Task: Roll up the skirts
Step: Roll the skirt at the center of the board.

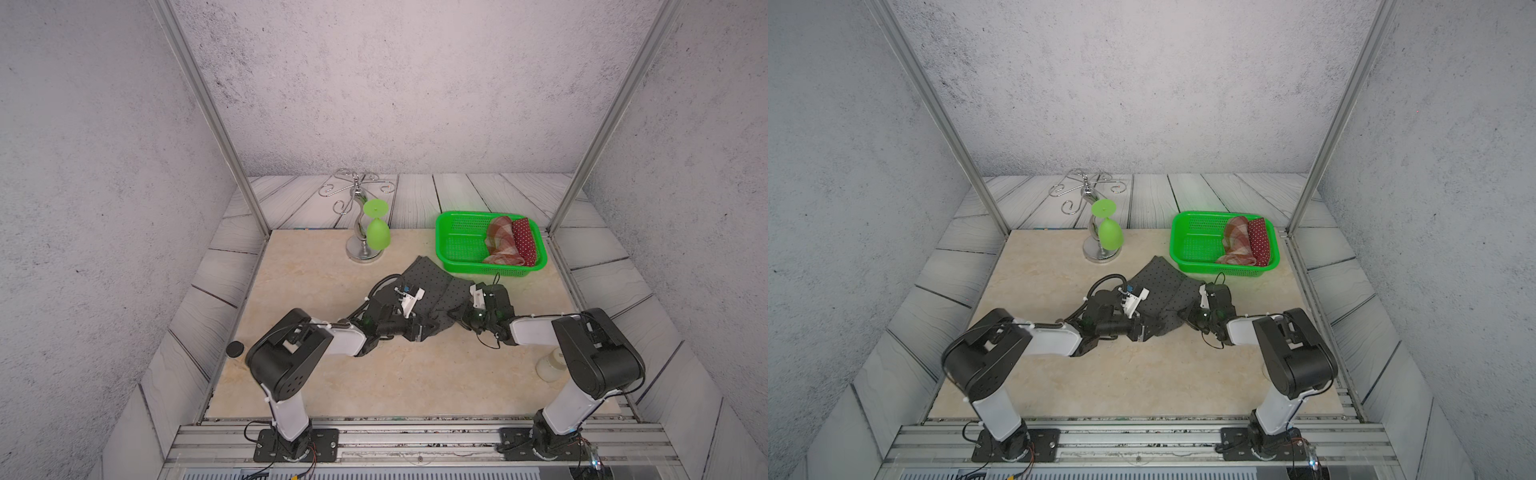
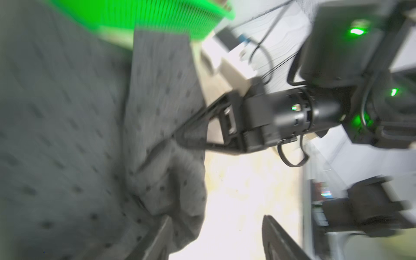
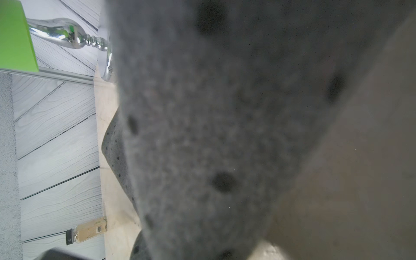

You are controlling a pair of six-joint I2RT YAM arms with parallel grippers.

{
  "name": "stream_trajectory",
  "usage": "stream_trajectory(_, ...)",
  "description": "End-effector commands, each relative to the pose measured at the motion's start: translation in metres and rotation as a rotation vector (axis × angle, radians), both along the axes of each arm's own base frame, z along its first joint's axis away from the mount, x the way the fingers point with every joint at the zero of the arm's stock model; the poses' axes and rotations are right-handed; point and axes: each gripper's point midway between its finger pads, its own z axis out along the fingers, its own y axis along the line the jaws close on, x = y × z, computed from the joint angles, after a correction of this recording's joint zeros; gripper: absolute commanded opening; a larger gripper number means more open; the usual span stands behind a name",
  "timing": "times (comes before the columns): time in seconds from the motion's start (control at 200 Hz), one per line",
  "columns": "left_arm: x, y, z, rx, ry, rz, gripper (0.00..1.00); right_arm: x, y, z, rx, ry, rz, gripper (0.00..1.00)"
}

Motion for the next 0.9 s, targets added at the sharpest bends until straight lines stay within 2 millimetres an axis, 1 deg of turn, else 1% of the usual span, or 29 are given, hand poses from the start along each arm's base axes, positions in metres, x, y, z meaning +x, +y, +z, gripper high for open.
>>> stream_trajectory(0.0, -0.009, 0.023, -0.032, 0.423, -0.383, 0.018, 0.67, -0.017, -0.006, 0.000, -0.094, -0.002, 0.021, 0.11)
stream_trajectory(0.04, -0.015, 0.020, -0.029, 0.483, -0.503, 0.006, 0.67, -0.020, -0.006, 0.003, -0.105, -0.006, 0.030, 0.11)
stream_trajectory(0.12, -0.030, 0.011, -0.032, 0.591, -0.721, -0.052, 0.69, -0.025, -0.005, 0.007, -0.103, -0.010, 0.036, 0.11)
stream_trajectory(0.175, -0.038, 0.006, -0.039, 0.650, -0.825, -0.086, 0.70, -0.027, -0.004, 0.008, -0.097, -0.008, 0.041, 0.11)
stream_trajectory(0.25, -0.041, 0.004, -0.049, 0.712, -0.916, -0.110, 0.70, -0.029, -0.003, 0.008, -0.083, -0.003, 0.046, 0.11)
stream_trajectory(0.32, -0.039, 0.005, -0.059, 0.752, -0.970, -0.089, 0.71, -0.031, 0.000, 0.010, -0.059, 0.000, 0.055, 0.11)
stream_trajectory(0.4, -0.036, 0.005, -0.065, 0.769, -1.023, -0.062, 0.73, -0.034, 0.004, 0.012, -0.032, 0.002, 0.064, 0.11)
stream_trajectory(0.49, -0.037, 0.003, -0.072, 0.775, -1.029, -0.078, 0.73, -0.037, 0.006, 0.014, -0.011, 0.003, 0.071, 0.11)
stream_trajectory(0.595, -0.032, -0.001, -0.067, 0.761, -1.056, -0.039, 0.73, -0.040, 0.008, 0.015, 0.008, 0.008, 0.080, 0.11)
stream_trajectory(0.731, -0.033, -0.009, -0.051, 0.723, -1.122, -0.009, 0.74, -0.043, 0.008, 0.012, 0.010, 0.017, 0.089, 0.11)
stream_trajectory(0.851, -0.035, -0.018, -0.050, 0.709, -1.139, -0.047, 0.74, -0.043, 0.009, 0.014, 0.020, 0.014, 0.093, 0.12)
stream_trajectory(0.896, -0.035, -0.020, -0.054, 0.713, -1.142, -0.059, 0.74, -0.044, 0.010, 0.015, 0.022, 0.011, 0.095, 0.11)
